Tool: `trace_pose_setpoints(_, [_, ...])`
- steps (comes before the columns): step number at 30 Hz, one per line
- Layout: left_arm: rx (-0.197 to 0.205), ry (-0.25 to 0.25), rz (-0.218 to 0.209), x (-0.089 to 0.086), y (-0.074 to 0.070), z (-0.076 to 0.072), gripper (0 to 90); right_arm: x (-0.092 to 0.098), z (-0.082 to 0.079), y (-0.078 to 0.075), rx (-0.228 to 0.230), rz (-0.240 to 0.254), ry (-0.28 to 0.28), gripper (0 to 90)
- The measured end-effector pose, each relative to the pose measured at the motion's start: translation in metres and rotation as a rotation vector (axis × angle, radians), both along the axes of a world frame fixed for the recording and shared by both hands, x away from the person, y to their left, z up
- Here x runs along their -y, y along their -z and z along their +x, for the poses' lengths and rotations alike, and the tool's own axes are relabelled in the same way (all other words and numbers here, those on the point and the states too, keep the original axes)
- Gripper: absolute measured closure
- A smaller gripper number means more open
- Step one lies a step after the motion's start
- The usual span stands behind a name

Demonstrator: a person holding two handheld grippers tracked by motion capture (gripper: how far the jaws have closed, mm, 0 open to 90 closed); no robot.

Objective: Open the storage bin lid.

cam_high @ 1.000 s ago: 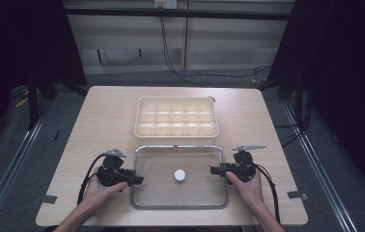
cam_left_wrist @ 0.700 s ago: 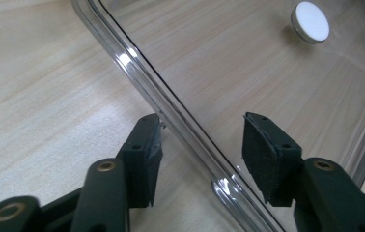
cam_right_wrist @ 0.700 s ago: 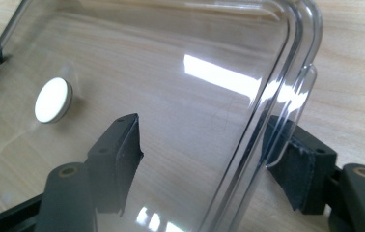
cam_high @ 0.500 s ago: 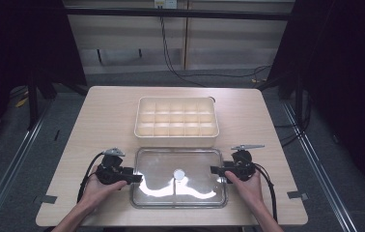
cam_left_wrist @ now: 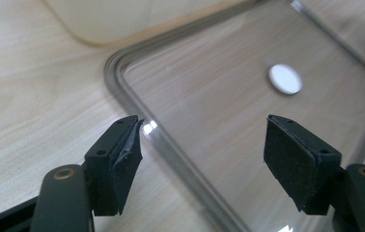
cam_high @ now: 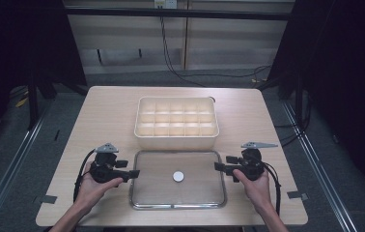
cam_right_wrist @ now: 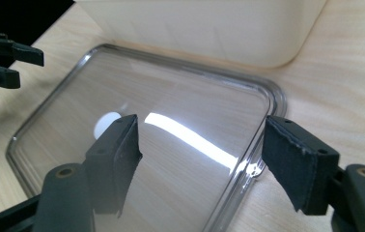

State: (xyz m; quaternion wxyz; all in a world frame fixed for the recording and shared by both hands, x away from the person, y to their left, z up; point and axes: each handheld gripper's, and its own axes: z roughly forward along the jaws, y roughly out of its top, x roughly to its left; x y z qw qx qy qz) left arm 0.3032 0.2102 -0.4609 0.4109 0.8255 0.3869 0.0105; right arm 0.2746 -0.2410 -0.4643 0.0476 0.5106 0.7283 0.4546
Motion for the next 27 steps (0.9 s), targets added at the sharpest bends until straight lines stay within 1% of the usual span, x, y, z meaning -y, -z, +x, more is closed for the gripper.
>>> trace_pose_setpoints(2, [0.014, 0.007, 0.003, -0.001, -0.005, -0.004, 28.7, 0.002, -0.005, -0.006, 0.021, 0.012, -0.006, 28.2])
trace_pose_setpoints(3, [0.019, 0.011, 0.002, -0.003, -0.006, -0.006, 28.5, 0.003, -0.008, -0.008, 0.034, 0.010, -0.006, 28.2])
trace_pose_setpoints(4, [0.021, 0.004, -0.004, -0.005, -0.008, -0.009, 28.9, 0.005, -0.011, -0.011, 0.041, 0.006, 0.000, 28.2])
trace_pose_setpoints(6, [0.048, -0.002, -0.007, -0.010, -0.012, -0.015, 28.6, 0.008, -0.018, -0.016, 0.060, 0.016, 0.005, 28.2])
trace_pose_setpoints(7, [0.062, -0.014, -0.007, -0.013, -0.013, -0.017, 28.3, 0.010, -0.021, -0.018, 0.072, 0.009, 0.007, 28.2])
trace_pose_setpoints(10, [0.083, -0.037, -0.015, -0.022, -0.016, -0.021, 27.3, 0.016, -0.031, -0.023, 0.101, 0.004, 0.016, 28.2])
trace_pose_setpoints(12, [0.084, -0.052, -0.012, -0.029, -0.016, -0.024, 27.4, 0.021, -0.037, -0.024, 0.117, -0.004, 0.032, 28.2])
trace_pose_setpoints(13, [0.079, -0.065, -0.029, -0.034, -0.014, -0.027, 27.5, 0.025, -0.039, -0.025, 0.123, -0.003, 0.036, 28.3])
trace_pose_setpoints(14, [0.079, -0.065, -0.029, -0.034, -0.014, -0.027, 28.2, 0.025, -0.039, -0.025, 0.123, -0.003, 0.036, 28.3])
trace_pose_setpoints(15, [0.092, -0.087, -0.044, -0.038, -0.012, -0.030, 28.8, 0.033, -0.044, -0.023, 0.145, 0.004, 0.064, 28.8])
trace_pose_setpoints(16, [0.107, -0.098, -0.018, -0.044, -0.011, -0.031, 28.8, 0.038, -0.046, -0.022, 0.145, 0.006, 0.079, 28.9])
trace_pose_setpoints(17, [0.106, -0.114, -0.026, -0.048, -0.011, -0.032, 28.2, 0.043, -0.048, -0.020, 0.147, 0.008, 0.098, 28.9])
trace_pose_setpoints(18, [0.106, -0.114, -0.026, -0.048, -0.011, -0.032, 27.4, 0.047, -0.050, -0.019, 0.147, 0.005, 0.114, 28.9])
trace_pose_setpoints(19, [0.125, -0.140, -0.036, -0.056, -0.009, -0.034, 27.5, 0.052, -0.051, -0.018, 0.142, 0.002, 0.126, 28.9])
trace_pose_setpoints(20, [0.136, -0.145, -0.031, -0.060, -0.008, -0.035, 27.4, 0.055, -0.053, -0.017, 0.152, 0.004, 0.142, 28.9])
trace_pose_setpoints(21, [0.130, -0.152, -0.039, -0.062, -0.006, -0.036, 27.4, 0.058, -0.055, -0.017, 0.160, -0.002, 0.155, 29.0])
trace_pose_setpoints(22, [0.125, -0.157, -0.038, -0.064, -0.004, -0.035, 27.3, 0.060, -0.056, -0.017, 0.165, -0.012, 0.165, 29.0])
trace_pose_setpoints(23, [0.122, -0.179, -0.040, -0.065, -0.003, -0.034, 27.4, 0.061, -0.057, -0.016, 0.164, -0.016, 0.175, 29.2])
trace_pose_setpoints(24, [0.111, -0.187, -0.047, -0.066, -0.001, -0.032, 27.3, 0.062, -0.057, -0.015, 0.163, -0.021, 0.183, 29.9])
trace_pose_setpoints(25, [0.099, -0.182, -0.049, -0.066, -0.001, -0.030, 27.1, 0.063, -0.056, -0.014, 0.159, -0.030, 0.185, 29.8])
trace_pose_setpoints(27, [0.098, -0.178, -0.050, -0.066, -0.001, -0.029, 27.0, 0.063, -0.054, -0.011, 0.156, -0.044, 0.189, 29.0])
